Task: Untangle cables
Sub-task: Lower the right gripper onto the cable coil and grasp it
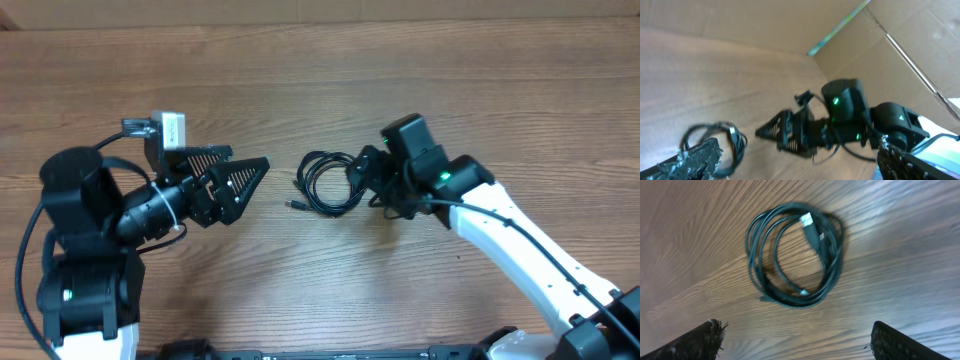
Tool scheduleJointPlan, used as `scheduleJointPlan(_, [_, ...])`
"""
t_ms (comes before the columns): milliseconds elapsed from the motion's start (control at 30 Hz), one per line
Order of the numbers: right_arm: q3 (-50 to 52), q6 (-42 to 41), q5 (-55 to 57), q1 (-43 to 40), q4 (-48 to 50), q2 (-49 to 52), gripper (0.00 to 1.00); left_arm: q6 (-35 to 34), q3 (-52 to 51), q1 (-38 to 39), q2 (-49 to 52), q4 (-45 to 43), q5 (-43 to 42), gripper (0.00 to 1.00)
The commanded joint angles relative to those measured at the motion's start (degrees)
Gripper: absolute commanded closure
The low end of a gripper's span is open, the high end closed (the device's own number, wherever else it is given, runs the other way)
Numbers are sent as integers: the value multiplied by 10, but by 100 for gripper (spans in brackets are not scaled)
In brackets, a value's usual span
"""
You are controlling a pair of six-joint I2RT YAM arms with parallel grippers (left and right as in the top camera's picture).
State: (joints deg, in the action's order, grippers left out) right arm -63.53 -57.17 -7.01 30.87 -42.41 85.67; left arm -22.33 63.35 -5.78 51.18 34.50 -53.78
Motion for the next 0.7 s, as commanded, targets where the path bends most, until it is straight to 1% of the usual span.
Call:
scheduleJointPlan(0, [-5, -67, 38, 27, 5, 4, 4, 5, 5, -6, -21, -18, 17, 0])
scheduleJointPlan(100, [-5, -88, 47, 44, 9, 19, 4, 11, 10, -6, -31, -35, 17, 0])
scheduleJointPlan(200, [-5, -98, 48, 54, 17, 38, 4, 38, 18, -6, -38, -44, 17, 0])
scheduleJointPlan(300, [-5, -126, 49, 60, 17, 58, 4, 61, 27, -6, -43, -46, 16, 0])
scheduleJointPlan(400, [-5, -152, 48, 61, 19, 81, 4, 66, 36, -6, -43, -46, 16, 1])
scheduleJointPlan(600, [-5, -154, 41, 64, 33, 115, 5, 65, 41, -6, -44, -46, 2, 0])
scheduleJointPlan(667, [-5, -178, 42, 70, 34, 129, 5, 65, 41, -6, -44, -46, 1, 0])
